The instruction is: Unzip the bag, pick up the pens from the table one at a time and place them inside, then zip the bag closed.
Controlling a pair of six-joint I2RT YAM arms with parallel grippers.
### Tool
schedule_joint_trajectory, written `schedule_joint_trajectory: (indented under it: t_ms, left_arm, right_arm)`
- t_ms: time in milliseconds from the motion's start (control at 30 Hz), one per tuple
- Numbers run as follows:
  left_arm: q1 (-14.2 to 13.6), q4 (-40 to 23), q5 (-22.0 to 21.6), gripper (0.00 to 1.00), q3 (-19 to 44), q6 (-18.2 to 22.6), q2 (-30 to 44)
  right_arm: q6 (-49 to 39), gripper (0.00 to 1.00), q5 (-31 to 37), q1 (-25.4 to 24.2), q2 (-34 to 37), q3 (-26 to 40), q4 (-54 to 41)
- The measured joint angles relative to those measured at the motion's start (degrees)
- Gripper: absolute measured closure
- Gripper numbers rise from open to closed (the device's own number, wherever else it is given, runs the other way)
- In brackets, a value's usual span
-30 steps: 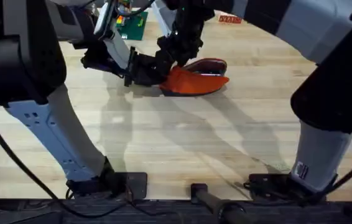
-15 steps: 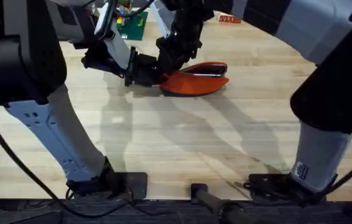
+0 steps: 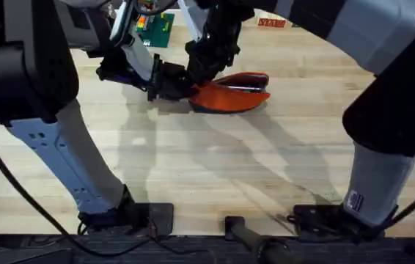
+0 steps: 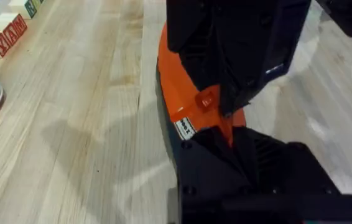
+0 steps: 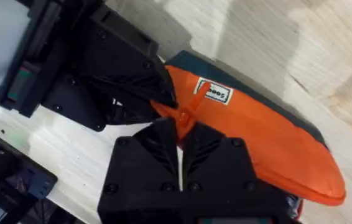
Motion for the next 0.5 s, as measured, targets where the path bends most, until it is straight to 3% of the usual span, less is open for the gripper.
schedule_joint_trajectory:
  t_ms: [500]
  left_arm:
    - [-0.17,-0.39,4.06,0.959,0.04,0.02,0.0]
  right_arm:
    - [2.14,0.97,1.91,-0.54,-0.07,4.72,-3.75]
